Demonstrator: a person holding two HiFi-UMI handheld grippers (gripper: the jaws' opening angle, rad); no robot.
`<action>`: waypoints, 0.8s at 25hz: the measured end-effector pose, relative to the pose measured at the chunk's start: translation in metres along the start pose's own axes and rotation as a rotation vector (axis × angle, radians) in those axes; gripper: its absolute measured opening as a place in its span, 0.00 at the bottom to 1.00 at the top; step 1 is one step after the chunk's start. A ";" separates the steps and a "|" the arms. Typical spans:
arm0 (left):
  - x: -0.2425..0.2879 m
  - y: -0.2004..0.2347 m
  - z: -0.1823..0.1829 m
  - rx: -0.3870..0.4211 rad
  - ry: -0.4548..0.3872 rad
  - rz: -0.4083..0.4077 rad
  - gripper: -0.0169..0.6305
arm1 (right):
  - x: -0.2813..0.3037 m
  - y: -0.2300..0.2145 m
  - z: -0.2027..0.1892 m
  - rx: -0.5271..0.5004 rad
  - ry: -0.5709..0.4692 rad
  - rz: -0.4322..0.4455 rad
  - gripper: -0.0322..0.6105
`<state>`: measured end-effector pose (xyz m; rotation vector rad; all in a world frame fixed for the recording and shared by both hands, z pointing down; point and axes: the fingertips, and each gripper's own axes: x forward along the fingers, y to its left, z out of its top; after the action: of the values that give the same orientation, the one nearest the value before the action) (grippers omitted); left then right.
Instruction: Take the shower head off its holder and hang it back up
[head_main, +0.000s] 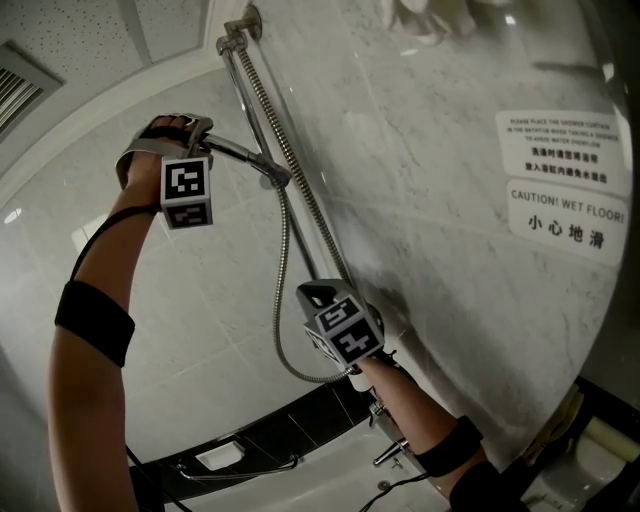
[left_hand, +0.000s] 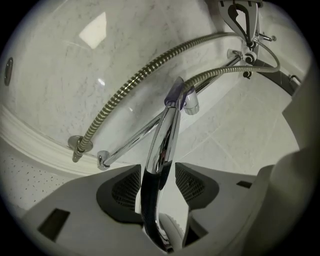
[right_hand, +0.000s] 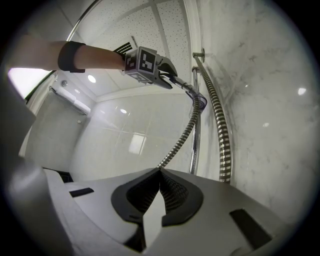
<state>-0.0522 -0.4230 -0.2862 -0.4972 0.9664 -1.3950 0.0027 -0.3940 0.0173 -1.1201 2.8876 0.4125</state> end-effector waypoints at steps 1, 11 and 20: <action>-0.001 0.000 -0.001 -0.002 -0.001 0.001 0.35 | 0.000 0.001 -0.001 0.002 0.005 -0.001 0.09; -0.034 -0.002 -0.011 -0.006 -0.029 0.043 0.37 | -0.006 0.009 -0.014 0.020 0.041 -0.020 0.09; -0.095 -0.020 -0.035 -0.175 -0.089 0.104 0.06 | -0.022 0.028 -0.028 0.033 0.073 -0.030 0.09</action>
<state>-0.0830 -0.3269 -0.2637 -0.6258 1.0317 -1.1918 0.0030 -0.3668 0.0530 -1.1964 2.9241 0.3292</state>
